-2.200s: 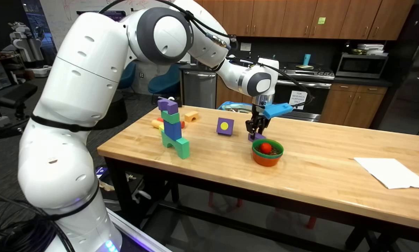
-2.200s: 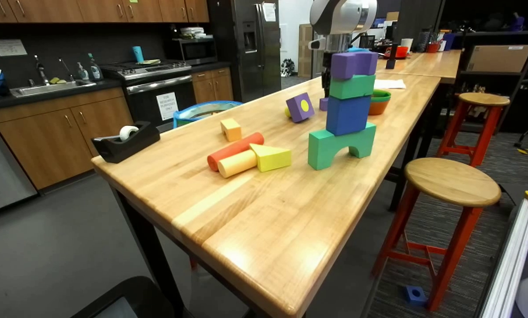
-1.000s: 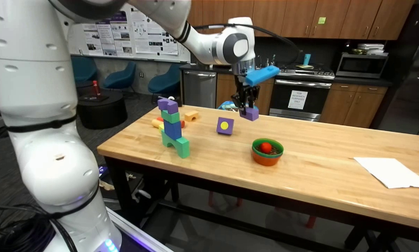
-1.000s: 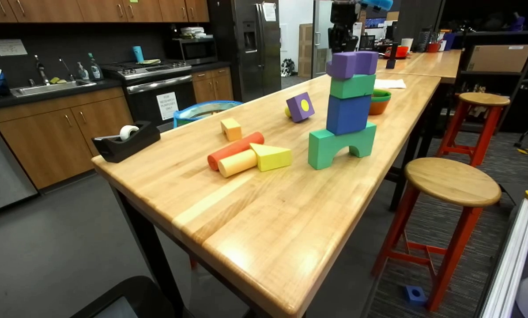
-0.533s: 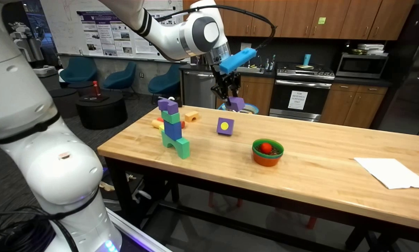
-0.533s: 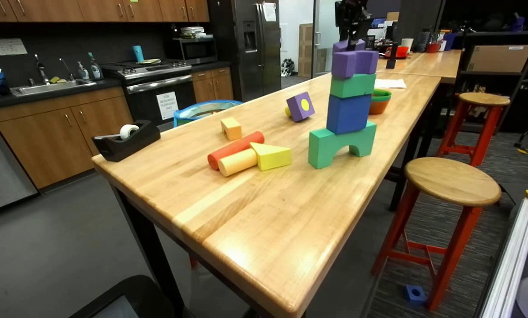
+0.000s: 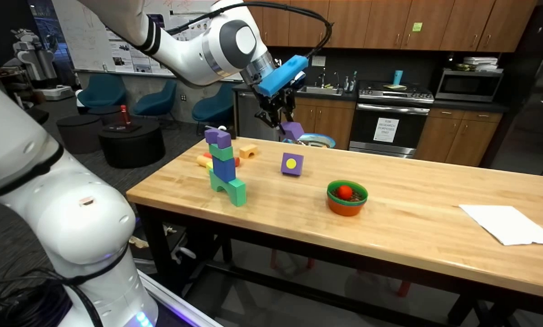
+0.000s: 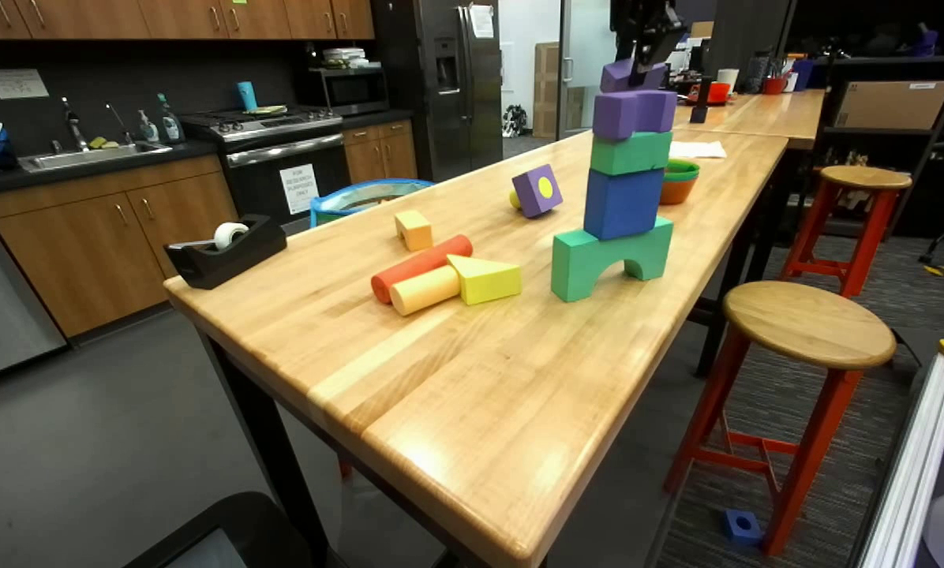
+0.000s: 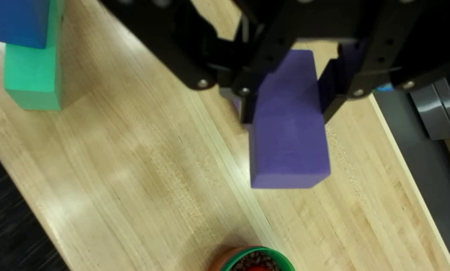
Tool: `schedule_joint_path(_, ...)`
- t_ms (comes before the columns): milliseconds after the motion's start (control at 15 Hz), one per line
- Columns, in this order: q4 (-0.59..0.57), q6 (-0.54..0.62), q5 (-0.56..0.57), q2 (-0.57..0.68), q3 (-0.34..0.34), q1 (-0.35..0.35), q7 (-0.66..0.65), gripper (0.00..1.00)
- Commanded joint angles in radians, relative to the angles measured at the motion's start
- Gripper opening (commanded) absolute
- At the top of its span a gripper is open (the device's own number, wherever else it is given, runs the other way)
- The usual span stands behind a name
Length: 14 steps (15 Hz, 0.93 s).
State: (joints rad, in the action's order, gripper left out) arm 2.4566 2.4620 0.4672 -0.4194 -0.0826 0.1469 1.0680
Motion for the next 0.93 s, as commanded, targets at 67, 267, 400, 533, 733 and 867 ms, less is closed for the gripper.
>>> schedule_joint_path(67, 0.108, 0.036, 0.057, -0.167, 0.009, -0.018, -0.063, 0.16)
schedule_joint_path(267, 0.148, 0.003, 0.048, -0.262, 0.011, -0.042, -0.046, 0.16)
schedule_joint_path(400, 0.165, -0.037, 0.035, -0.318, 0.013, -0.07, -0.026, 0.16)
schedule_joint_path(533, 0.176, -0.078, 0.03, -0.371, 0.017, -0.097, -0.018, 0.16)
schedule_joint_path(733, 0.178, -0.149, 0.028, -0.431, 0.022, -0.144, 0.007, 0.16)
schedule_joint_path(867, 0.178, -0.191, 0.03, -0.459, 0.03, -0.168, 0.018, 0.16)
